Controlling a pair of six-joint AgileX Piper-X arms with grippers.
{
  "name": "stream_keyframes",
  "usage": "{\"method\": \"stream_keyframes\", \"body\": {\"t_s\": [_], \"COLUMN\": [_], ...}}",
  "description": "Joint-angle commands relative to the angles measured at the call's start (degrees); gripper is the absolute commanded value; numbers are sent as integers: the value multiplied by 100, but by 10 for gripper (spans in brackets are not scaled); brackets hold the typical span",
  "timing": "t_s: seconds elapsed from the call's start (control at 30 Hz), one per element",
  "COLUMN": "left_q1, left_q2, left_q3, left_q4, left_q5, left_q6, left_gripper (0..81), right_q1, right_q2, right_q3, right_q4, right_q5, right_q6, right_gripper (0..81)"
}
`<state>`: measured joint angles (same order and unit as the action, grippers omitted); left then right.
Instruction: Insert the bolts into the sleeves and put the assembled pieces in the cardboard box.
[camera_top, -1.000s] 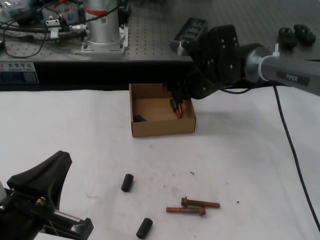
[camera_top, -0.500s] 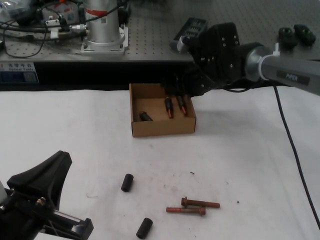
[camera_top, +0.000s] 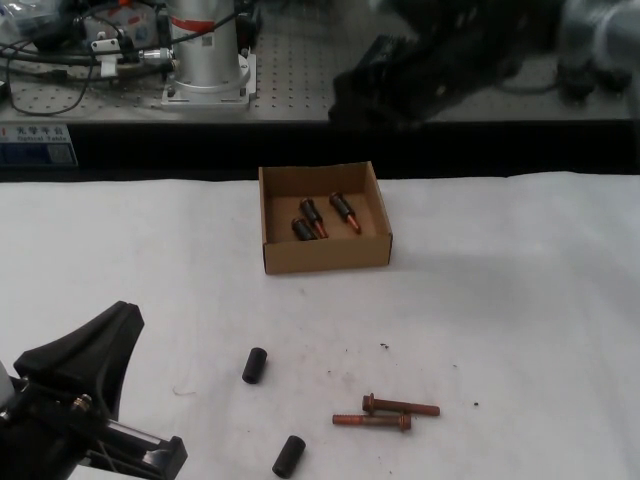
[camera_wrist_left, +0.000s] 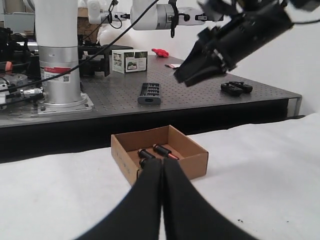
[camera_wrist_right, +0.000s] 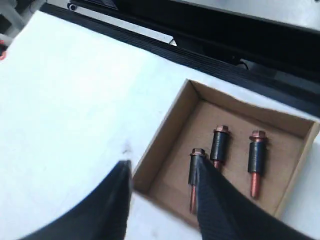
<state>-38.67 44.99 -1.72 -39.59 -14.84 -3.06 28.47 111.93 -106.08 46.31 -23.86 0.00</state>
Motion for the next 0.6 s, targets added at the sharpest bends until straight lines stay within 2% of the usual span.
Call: {"method": "stream_keyframes", "body": {"t_s": [0.0,0.2,0.4,0.57], "left_q1": [27,27,27,27], "left_q2": [7,7,7,7], "left_q3": [-66,-92,-543,-1153], "left_q4": [-84,-45,1021,2443], "left_q5": [376,656,1515,1561], "left_q6": [46,-273,-732,-680], "left_gripper": [6,6,6,6], "right_q1": [24,299,437,437], "right_q2": [-217,-1194,-2515,-3687], "right_q3": [-93,167,1455,2828], "right_q4": [378,1429,1236,1097], "right_q5": [-28,646,881,881], "right_q6": [-243,-737,-775,-963], "right_gripper": [316,316,261,250]}}
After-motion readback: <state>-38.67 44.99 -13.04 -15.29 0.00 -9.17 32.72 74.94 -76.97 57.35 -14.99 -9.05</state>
